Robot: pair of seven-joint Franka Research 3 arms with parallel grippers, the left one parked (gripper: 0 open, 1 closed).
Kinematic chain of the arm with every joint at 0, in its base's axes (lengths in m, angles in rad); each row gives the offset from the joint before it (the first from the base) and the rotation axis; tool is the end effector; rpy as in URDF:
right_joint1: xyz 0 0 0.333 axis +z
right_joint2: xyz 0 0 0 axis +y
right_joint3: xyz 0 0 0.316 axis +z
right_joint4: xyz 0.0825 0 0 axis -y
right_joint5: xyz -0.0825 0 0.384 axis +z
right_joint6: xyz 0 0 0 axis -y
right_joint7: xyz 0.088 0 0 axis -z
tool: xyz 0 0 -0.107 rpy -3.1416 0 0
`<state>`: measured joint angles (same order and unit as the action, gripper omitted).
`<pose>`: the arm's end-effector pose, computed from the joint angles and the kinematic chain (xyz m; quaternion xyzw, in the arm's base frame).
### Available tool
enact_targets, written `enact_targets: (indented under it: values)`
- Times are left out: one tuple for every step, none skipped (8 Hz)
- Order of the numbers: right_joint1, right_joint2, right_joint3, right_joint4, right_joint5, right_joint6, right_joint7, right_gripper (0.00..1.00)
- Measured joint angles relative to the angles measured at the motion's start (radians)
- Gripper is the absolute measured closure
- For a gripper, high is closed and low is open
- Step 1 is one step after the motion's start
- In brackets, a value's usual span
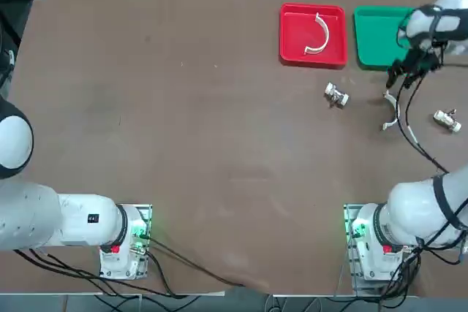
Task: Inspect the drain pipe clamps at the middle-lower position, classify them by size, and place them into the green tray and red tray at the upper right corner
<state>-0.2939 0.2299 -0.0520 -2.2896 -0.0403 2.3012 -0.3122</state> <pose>0.4755 -0.1728 0.2346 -0.9939 0.0017 0.1093 0.0168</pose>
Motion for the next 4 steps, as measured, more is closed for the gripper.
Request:
enact_targets:
  values:
    - [-0.016,-0.001,0.0,-0.044,0.0,0.051,-0.023,0.04]
    - [-0.027,0.0,0.001,-0.071,-0.001,0.079,-0.033,0.11]
    - [-0.034,0.001,0.001,-0.083,-0.002,0.086,-0.043,0.15]
    - [-0.036,0.005,0.001,-0.087,-0.007,0.088,-0.047,0.23]
